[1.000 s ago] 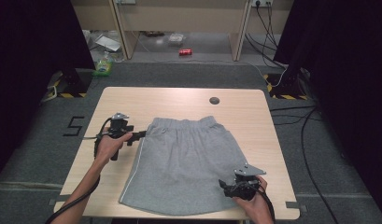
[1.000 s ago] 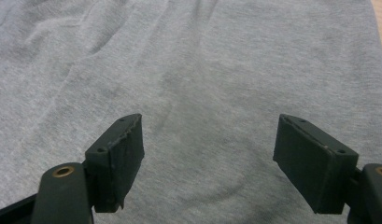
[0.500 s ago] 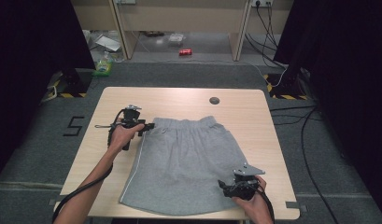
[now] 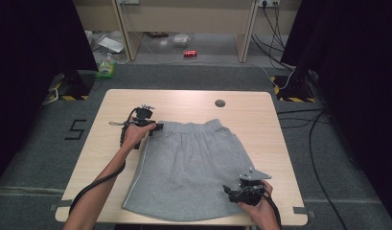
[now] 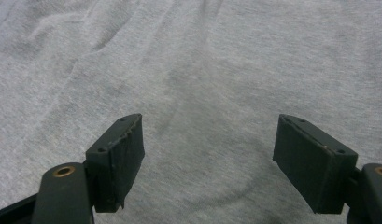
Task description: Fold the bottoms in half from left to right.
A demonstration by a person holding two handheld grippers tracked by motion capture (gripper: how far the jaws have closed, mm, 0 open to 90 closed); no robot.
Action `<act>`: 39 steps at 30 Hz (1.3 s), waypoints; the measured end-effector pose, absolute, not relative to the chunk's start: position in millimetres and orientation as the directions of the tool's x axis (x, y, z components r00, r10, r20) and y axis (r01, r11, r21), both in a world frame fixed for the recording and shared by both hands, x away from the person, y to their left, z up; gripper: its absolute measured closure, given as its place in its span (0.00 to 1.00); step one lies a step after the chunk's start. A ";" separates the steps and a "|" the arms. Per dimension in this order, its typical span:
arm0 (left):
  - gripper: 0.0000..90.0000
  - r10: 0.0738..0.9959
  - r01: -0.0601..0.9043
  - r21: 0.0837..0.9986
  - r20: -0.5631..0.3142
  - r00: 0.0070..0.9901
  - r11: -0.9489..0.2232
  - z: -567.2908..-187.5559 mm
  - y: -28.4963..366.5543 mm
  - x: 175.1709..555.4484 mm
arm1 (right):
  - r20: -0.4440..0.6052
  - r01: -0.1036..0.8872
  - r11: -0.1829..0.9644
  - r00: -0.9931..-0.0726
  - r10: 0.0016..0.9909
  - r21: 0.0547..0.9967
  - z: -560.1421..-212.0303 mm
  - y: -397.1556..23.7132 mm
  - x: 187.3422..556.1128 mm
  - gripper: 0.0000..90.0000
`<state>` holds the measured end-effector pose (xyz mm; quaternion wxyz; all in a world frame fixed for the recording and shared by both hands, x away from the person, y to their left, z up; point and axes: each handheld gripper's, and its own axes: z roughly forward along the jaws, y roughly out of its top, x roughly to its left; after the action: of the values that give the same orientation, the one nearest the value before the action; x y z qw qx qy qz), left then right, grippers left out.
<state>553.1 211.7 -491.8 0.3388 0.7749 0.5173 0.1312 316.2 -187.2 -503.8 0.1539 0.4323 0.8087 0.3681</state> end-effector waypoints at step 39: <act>0.83 0.881 0.698 0.631 -0.050 0.471 -0.337 -497.3 196.0 558.8 | 0.071 0.430 0.457 -0.784 0.617 0.779 -492.4 -36.7 310.7 0.29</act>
<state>558.8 196.0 -497.3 0.2998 0.8035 0.4913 0.1522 310.7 -36.7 -492.4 0.1115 0.3095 0.8461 0.4194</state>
